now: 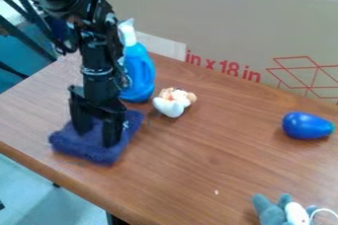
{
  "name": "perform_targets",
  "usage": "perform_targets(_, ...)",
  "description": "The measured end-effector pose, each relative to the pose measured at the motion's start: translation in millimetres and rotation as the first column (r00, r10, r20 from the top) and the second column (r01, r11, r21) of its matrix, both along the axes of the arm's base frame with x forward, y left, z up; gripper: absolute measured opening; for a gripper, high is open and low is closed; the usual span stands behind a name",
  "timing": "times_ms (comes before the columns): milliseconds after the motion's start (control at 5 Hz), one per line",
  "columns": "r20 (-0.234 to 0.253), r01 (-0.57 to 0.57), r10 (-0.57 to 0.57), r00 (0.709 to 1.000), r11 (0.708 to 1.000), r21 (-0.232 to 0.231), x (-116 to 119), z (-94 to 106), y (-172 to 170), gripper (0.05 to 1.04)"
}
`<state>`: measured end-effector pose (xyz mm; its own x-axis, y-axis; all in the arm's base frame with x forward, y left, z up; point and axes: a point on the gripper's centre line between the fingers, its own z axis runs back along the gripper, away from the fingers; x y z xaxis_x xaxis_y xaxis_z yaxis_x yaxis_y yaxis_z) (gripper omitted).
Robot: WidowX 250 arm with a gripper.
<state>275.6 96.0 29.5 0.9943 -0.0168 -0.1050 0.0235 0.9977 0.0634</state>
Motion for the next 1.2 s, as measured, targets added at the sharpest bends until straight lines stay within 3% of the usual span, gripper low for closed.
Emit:
perform_targets(400, -0.091, -0.036, 0.045, 0.995, 0.995, 0.095, -4.7, 8.9, 50.0, 1.002)
perform_targets(800, -0.102, -0.112, 0.120, 0.988, 0.991, 0.079, -18.4, 6.5, 82.3, 1.002)
perform_targets(1200, -0.082, -0.110, 0.115, 0.990, 0.992, 0.070, -22.3, 11.9, 82.6, 1.002)
